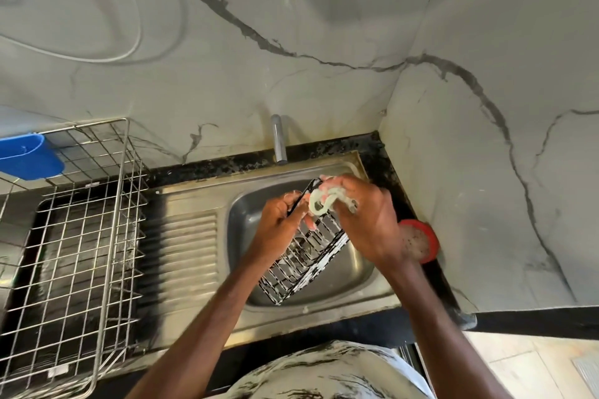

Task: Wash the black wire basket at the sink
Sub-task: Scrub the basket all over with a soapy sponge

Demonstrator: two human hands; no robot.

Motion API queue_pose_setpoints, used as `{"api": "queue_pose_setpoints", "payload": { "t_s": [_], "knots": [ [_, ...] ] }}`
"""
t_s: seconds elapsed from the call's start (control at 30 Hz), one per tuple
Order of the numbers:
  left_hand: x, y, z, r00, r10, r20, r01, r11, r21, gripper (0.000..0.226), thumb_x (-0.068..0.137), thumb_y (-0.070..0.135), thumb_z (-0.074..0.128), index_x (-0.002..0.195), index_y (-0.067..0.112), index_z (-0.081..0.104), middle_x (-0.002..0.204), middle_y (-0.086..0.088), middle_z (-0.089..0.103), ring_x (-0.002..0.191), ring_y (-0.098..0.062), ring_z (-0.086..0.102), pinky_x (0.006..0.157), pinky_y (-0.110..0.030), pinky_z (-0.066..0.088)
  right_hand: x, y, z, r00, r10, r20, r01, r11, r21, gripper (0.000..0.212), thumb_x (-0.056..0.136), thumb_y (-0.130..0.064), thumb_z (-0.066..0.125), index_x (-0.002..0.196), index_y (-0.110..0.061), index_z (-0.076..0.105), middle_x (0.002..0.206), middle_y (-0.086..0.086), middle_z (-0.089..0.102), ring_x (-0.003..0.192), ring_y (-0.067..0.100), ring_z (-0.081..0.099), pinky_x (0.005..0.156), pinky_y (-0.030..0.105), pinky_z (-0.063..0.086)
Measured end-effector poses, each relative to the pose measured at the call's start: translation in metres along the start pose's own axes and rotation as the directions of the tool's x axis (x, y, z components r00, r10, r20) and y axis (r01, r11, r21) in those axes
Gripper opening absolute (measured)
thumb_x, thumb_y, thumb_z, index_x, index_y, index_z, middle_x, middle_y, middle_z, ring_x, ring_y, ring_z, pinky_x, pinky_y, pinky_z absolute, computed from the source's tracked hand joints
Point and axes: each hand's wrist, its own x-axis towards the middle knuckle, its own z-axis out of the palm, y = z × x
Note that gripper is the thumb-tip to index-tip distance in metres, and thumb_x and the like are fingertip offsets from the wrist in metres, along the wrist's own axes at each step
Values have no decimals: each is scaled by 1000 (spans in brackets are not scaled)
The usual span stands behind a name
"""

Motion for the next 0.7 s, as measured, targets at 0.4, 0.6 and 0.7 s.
{"api": "queue_pose_setpoints", "payload": {
  "t_s": [0.4, 0.6, 0.7],
  "knots": [
    [4, 7, -5, 977, -200, -71, 179, 956, -232, 20, 104, 10, 54, 90, 13, 68, 61, 3, 70, 44, -1, 46, 40, -15, 29, 12, 19, 0, 995, 73, -66, -68, 994, 80, 45, 89, 12, 63, 121, -18, 72, 123, -3, 72, 107, 4, 70, 87, 22, 59],
    [14, 6, -6, 933, -322, -164, 242, 893, -378, 21, 102, 13, 59, 83, 10, 69, 59, 3, 68, 43, -2, 47, 40, -15, 29, 5, 9, 15, 952, -81, -295, 95, 995, 33, 48, 87, 15, 60, 118, -18, 74, 117, -3, 75, 111, 5, 70, 87, 24, 60],
    [17, 6, -5, 924, -334, -185, 239, 885, -400, 22, 101, 15, 60, 82, 10, 69, 59, 3, 68, 43, -3, 47, 39, -15, 29, -1, 6, 22, 919, -162, -359, 149, 987, -63, 47, 85, 17, 62, 117, -15, 73, 114, 2, 75, 108, 8, 70, 87, 10, 54]
  ]
}}
